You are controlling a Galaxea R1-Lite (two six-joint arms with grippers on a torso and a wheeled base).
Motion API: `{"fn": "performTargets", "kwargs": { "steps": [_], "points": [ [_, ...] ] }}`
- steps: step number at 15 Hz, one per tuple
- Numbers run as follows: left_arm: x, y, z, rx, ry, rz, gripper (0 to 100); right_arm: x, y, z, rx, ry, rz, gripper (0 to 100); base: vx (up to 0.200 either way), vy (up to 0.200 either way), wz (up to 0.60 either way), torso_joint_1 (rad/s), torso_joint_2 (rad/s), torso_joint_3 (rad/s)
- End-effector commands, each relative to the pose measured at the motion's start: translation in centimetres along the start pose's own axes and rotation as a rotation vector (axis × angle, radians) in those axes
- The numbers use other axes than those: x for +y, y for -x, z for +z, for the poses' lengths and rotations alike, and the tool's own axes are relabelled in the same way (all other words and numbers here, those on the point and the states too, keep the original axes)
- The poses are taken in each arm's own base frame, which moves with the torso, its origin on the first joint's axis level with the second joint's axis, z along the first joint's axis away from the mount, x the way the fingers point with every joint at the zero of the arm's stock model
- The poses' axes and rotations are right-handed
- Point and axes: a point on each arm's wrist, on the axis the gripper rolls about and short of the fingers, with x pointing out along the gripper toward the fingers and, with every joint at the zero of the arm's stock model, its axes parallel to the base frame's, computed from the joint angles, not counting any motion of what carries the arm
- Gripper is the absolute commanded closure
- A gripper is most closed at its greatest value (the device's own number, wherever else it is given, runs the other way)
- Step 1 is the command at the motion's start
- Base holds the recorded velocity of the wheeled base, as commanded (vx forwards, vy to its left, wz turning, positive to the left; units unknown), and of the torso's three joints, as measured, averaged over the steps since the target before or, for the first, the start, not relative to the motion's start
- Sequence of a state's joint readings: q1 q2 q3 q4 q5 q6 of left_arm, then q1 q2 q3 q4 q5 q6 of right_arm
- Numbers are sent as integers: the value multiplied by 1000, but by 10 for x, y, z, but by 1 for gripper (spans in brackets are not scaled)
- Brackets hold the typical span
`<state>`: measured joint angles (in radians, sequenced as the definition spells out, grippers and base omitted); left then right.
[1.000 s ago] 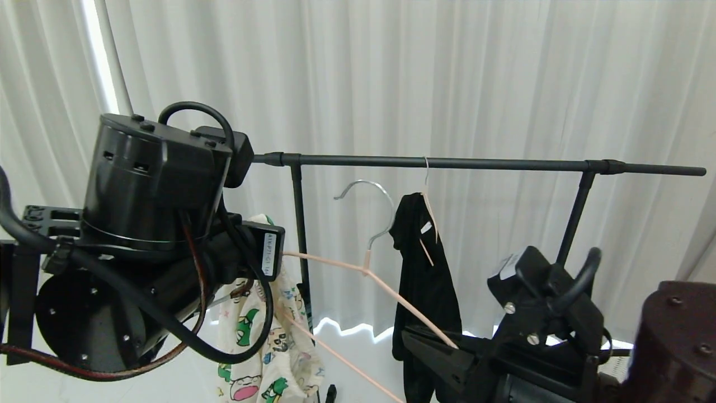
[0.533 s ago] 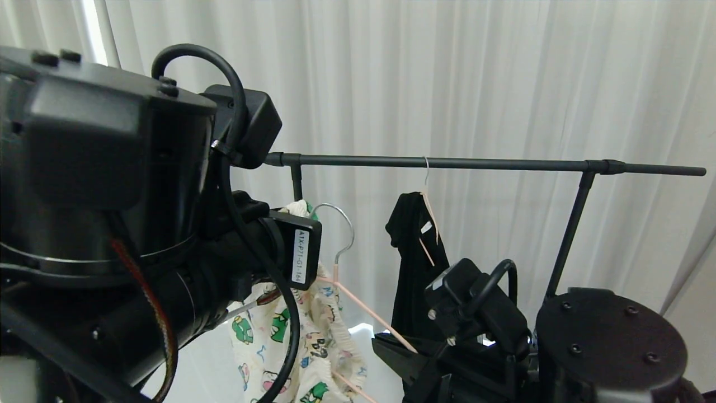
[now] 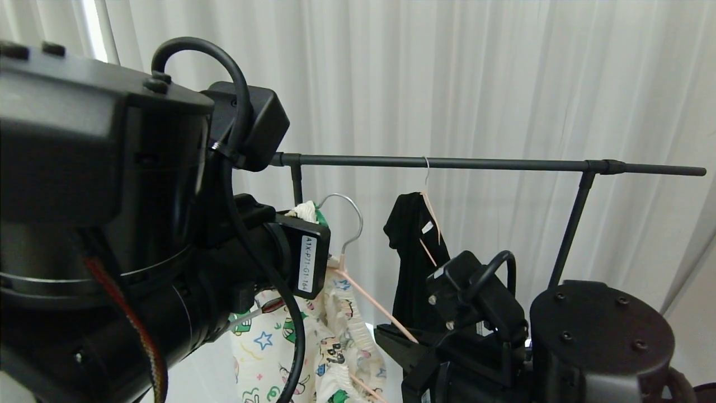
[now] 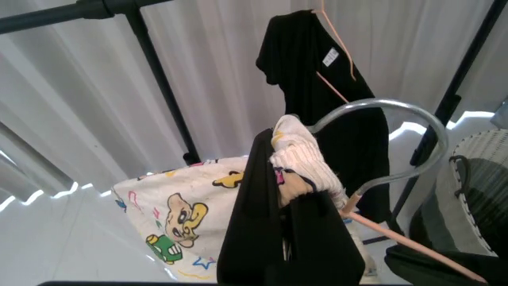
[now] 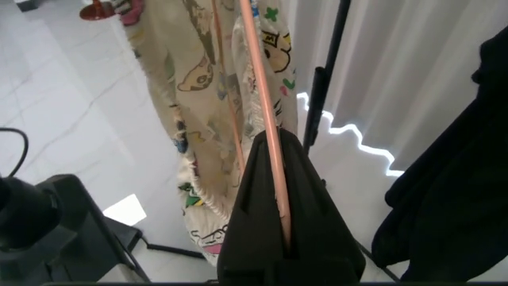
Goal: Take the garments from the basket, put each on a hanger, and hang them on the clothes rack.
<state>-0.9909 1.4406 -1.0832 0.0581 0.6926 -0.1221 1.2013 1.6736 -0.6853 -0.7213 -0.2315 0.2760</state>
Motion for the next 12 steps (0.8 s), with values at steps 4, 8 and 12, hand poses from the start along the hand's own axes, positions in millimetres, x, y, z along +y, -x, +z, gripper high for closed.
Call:
{"fn": "performTargets", "kwargs": {
  "steps": [4,8,12],
  "points": [
    [8,-4,3,-5,19,56,100,-9,5,10,-39,-14,-31,100,0,0,0,0,0,0],
    [5,-3,1,-3,10,48,100,-10,6,13,-51,-18,-34,100,0,0,0,0,0,0],
    [4,-2,1,-4,11,43,0,-12,7,14,-56,-21,-42,100,0,0,0,0,0,0]
  ]
}}
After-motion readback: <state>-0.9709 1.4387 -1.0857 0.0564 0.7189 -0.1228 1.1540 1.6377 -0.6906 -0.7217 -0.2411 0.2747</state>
